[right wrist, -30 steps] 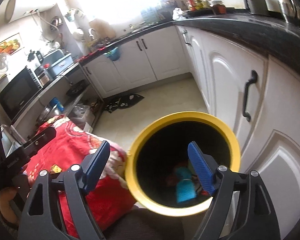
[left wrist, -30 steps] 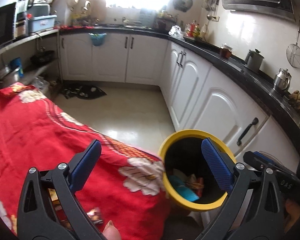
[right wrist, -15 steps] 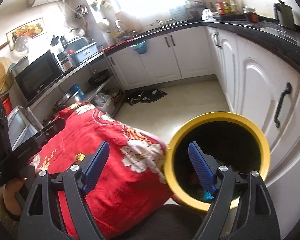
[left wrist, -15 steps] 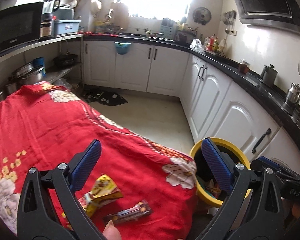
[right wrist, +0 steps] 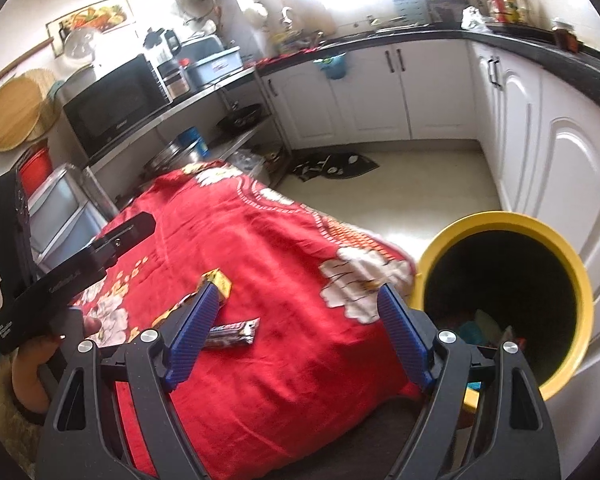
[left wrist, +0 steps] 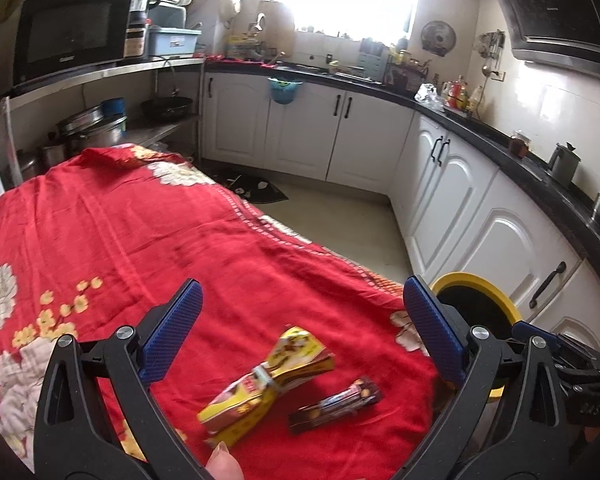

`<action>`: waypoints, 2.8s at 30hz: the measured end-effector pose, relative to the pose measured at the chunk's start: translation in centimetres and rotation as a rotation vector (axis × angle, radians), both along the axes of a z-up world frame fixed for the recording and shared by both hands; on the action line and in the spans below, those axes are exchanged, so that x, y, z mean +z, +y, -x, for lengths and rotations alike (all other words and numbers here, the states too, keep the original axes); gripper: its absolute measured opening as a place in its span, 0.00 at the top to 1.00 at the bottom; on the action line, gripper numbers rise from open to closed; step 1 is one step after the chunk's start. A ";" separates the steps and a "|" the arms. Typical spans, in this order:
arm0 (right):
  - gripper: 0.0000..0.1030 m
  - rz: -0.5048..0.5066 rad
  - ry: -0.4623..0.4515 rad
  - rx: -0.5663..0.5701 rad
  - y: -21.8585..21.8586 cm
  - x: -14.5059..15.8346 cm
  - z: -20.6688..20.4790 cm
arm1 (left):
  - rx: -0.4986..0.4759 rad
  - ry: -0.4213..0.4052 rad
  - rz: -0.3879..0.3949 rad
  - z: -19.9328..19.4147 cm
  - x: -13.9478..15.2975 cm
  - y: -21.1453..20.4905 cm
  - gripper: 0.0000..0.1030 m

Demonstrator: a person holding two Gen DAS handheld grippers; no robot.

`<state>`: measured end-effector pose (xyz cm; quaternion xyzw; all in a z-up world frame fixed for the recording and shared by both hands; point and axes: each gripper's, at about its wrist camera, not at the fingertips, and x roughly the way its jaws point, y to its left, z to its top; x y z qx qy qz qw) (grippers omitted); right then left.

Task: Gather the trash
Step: 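Move both tools back to the last items on the bed, then grasp the chocolate bar with the right tool while the left tool grasps the yellow box, then carry the chocolate bar and yellow box in both tools over the bin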

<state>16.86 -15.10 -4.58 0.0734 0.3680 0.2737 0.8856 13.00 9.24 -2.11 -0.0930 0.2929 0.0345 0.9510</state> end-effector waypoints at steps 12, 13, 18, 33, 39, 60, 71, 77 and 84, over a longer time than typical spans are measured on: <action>0.25 0.034 0.056 0.089 4.2 -2.1 0.1 | 0.010 0.054 -0.029 1.1 -2.0 2.4 0.10; 0.27 0.034 0.063 0.095 4.4 -2.2 0.0 | 0.005 0.065 -0.033 1.2 -2.3 2.6 0.10; 0.33 0.037 0.110 0.129 5.5 -3.4 -0.4 | -0.024 0.099 -0.026 1.3 -3.5 3.6 0.10; 0.67 0.023 0.272 0.202 8.8 -7.5 -2.5 | -0.190 0.215 -0.024 0.8 -7.2 3.5 0.29; 0.88 -0.003 0.265 0.208 8.5 -7.4 -2.6 | -0.240 0.277 -0.059 -0.3 -8.9 2.6 0.40; 0.92 -0.022 0.156 0.130 3.2 -4.5 -1.8 | -0.292 0.259 -0.055 -0.9 -8.0 -0.7 0.74; 0.93 -0.051 0.089 0.053 -1.4 -2.1 -1.5 | -0.350 0.189 -0.055 -2.4 -5.1 -4.9 0.74; 0.94 -0.064 0.052 0.000 -4.2 -0.9 -1.4 | -0.382 0.163 -0.051 -3.3 -4.1 -7.3 0.74; 0.94 -0.077 0.021 -0.066 -7.4 -0.1 -1.4 | -0.427 0.132 -0.051 -4.2 -3.1 -10.3 0.74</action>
